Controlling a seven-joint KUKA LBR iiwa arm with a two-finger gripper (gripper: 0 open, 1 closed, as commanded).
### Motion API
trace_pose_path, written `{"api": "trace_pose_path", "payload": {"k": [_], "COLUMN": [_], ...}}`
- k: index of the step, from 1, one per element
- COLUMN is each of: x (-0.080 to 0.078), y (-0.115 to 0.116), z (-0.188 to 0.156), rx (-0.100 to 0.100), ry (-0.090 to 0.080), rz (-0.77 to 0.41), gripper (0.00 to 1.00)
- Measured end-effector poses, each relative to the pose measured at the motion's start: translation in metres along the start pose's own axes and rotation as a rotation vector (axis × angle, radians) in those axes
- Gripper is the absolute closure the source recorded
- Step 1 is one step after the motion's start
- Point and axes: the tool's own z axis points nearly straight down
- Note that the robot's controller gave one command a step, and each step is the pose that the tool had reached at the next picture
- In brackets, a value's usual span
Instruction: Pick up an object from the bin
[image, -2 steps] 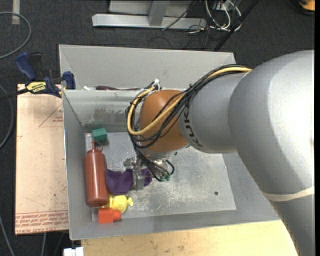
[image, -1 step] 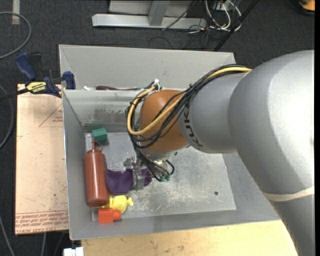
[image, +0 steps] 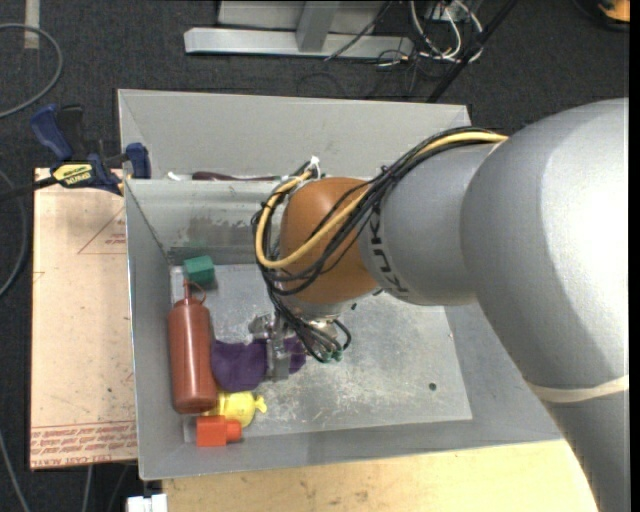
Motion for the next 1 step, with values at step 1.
{"api": "trace_pose_path", "payload": {"k": [1], "x": [-0.0045], "y": [0.0112], "z": [-0.037], "rx": [-0.001], "ry": [-0.012], "rz": [0.018], "gripper": [1.0]}}
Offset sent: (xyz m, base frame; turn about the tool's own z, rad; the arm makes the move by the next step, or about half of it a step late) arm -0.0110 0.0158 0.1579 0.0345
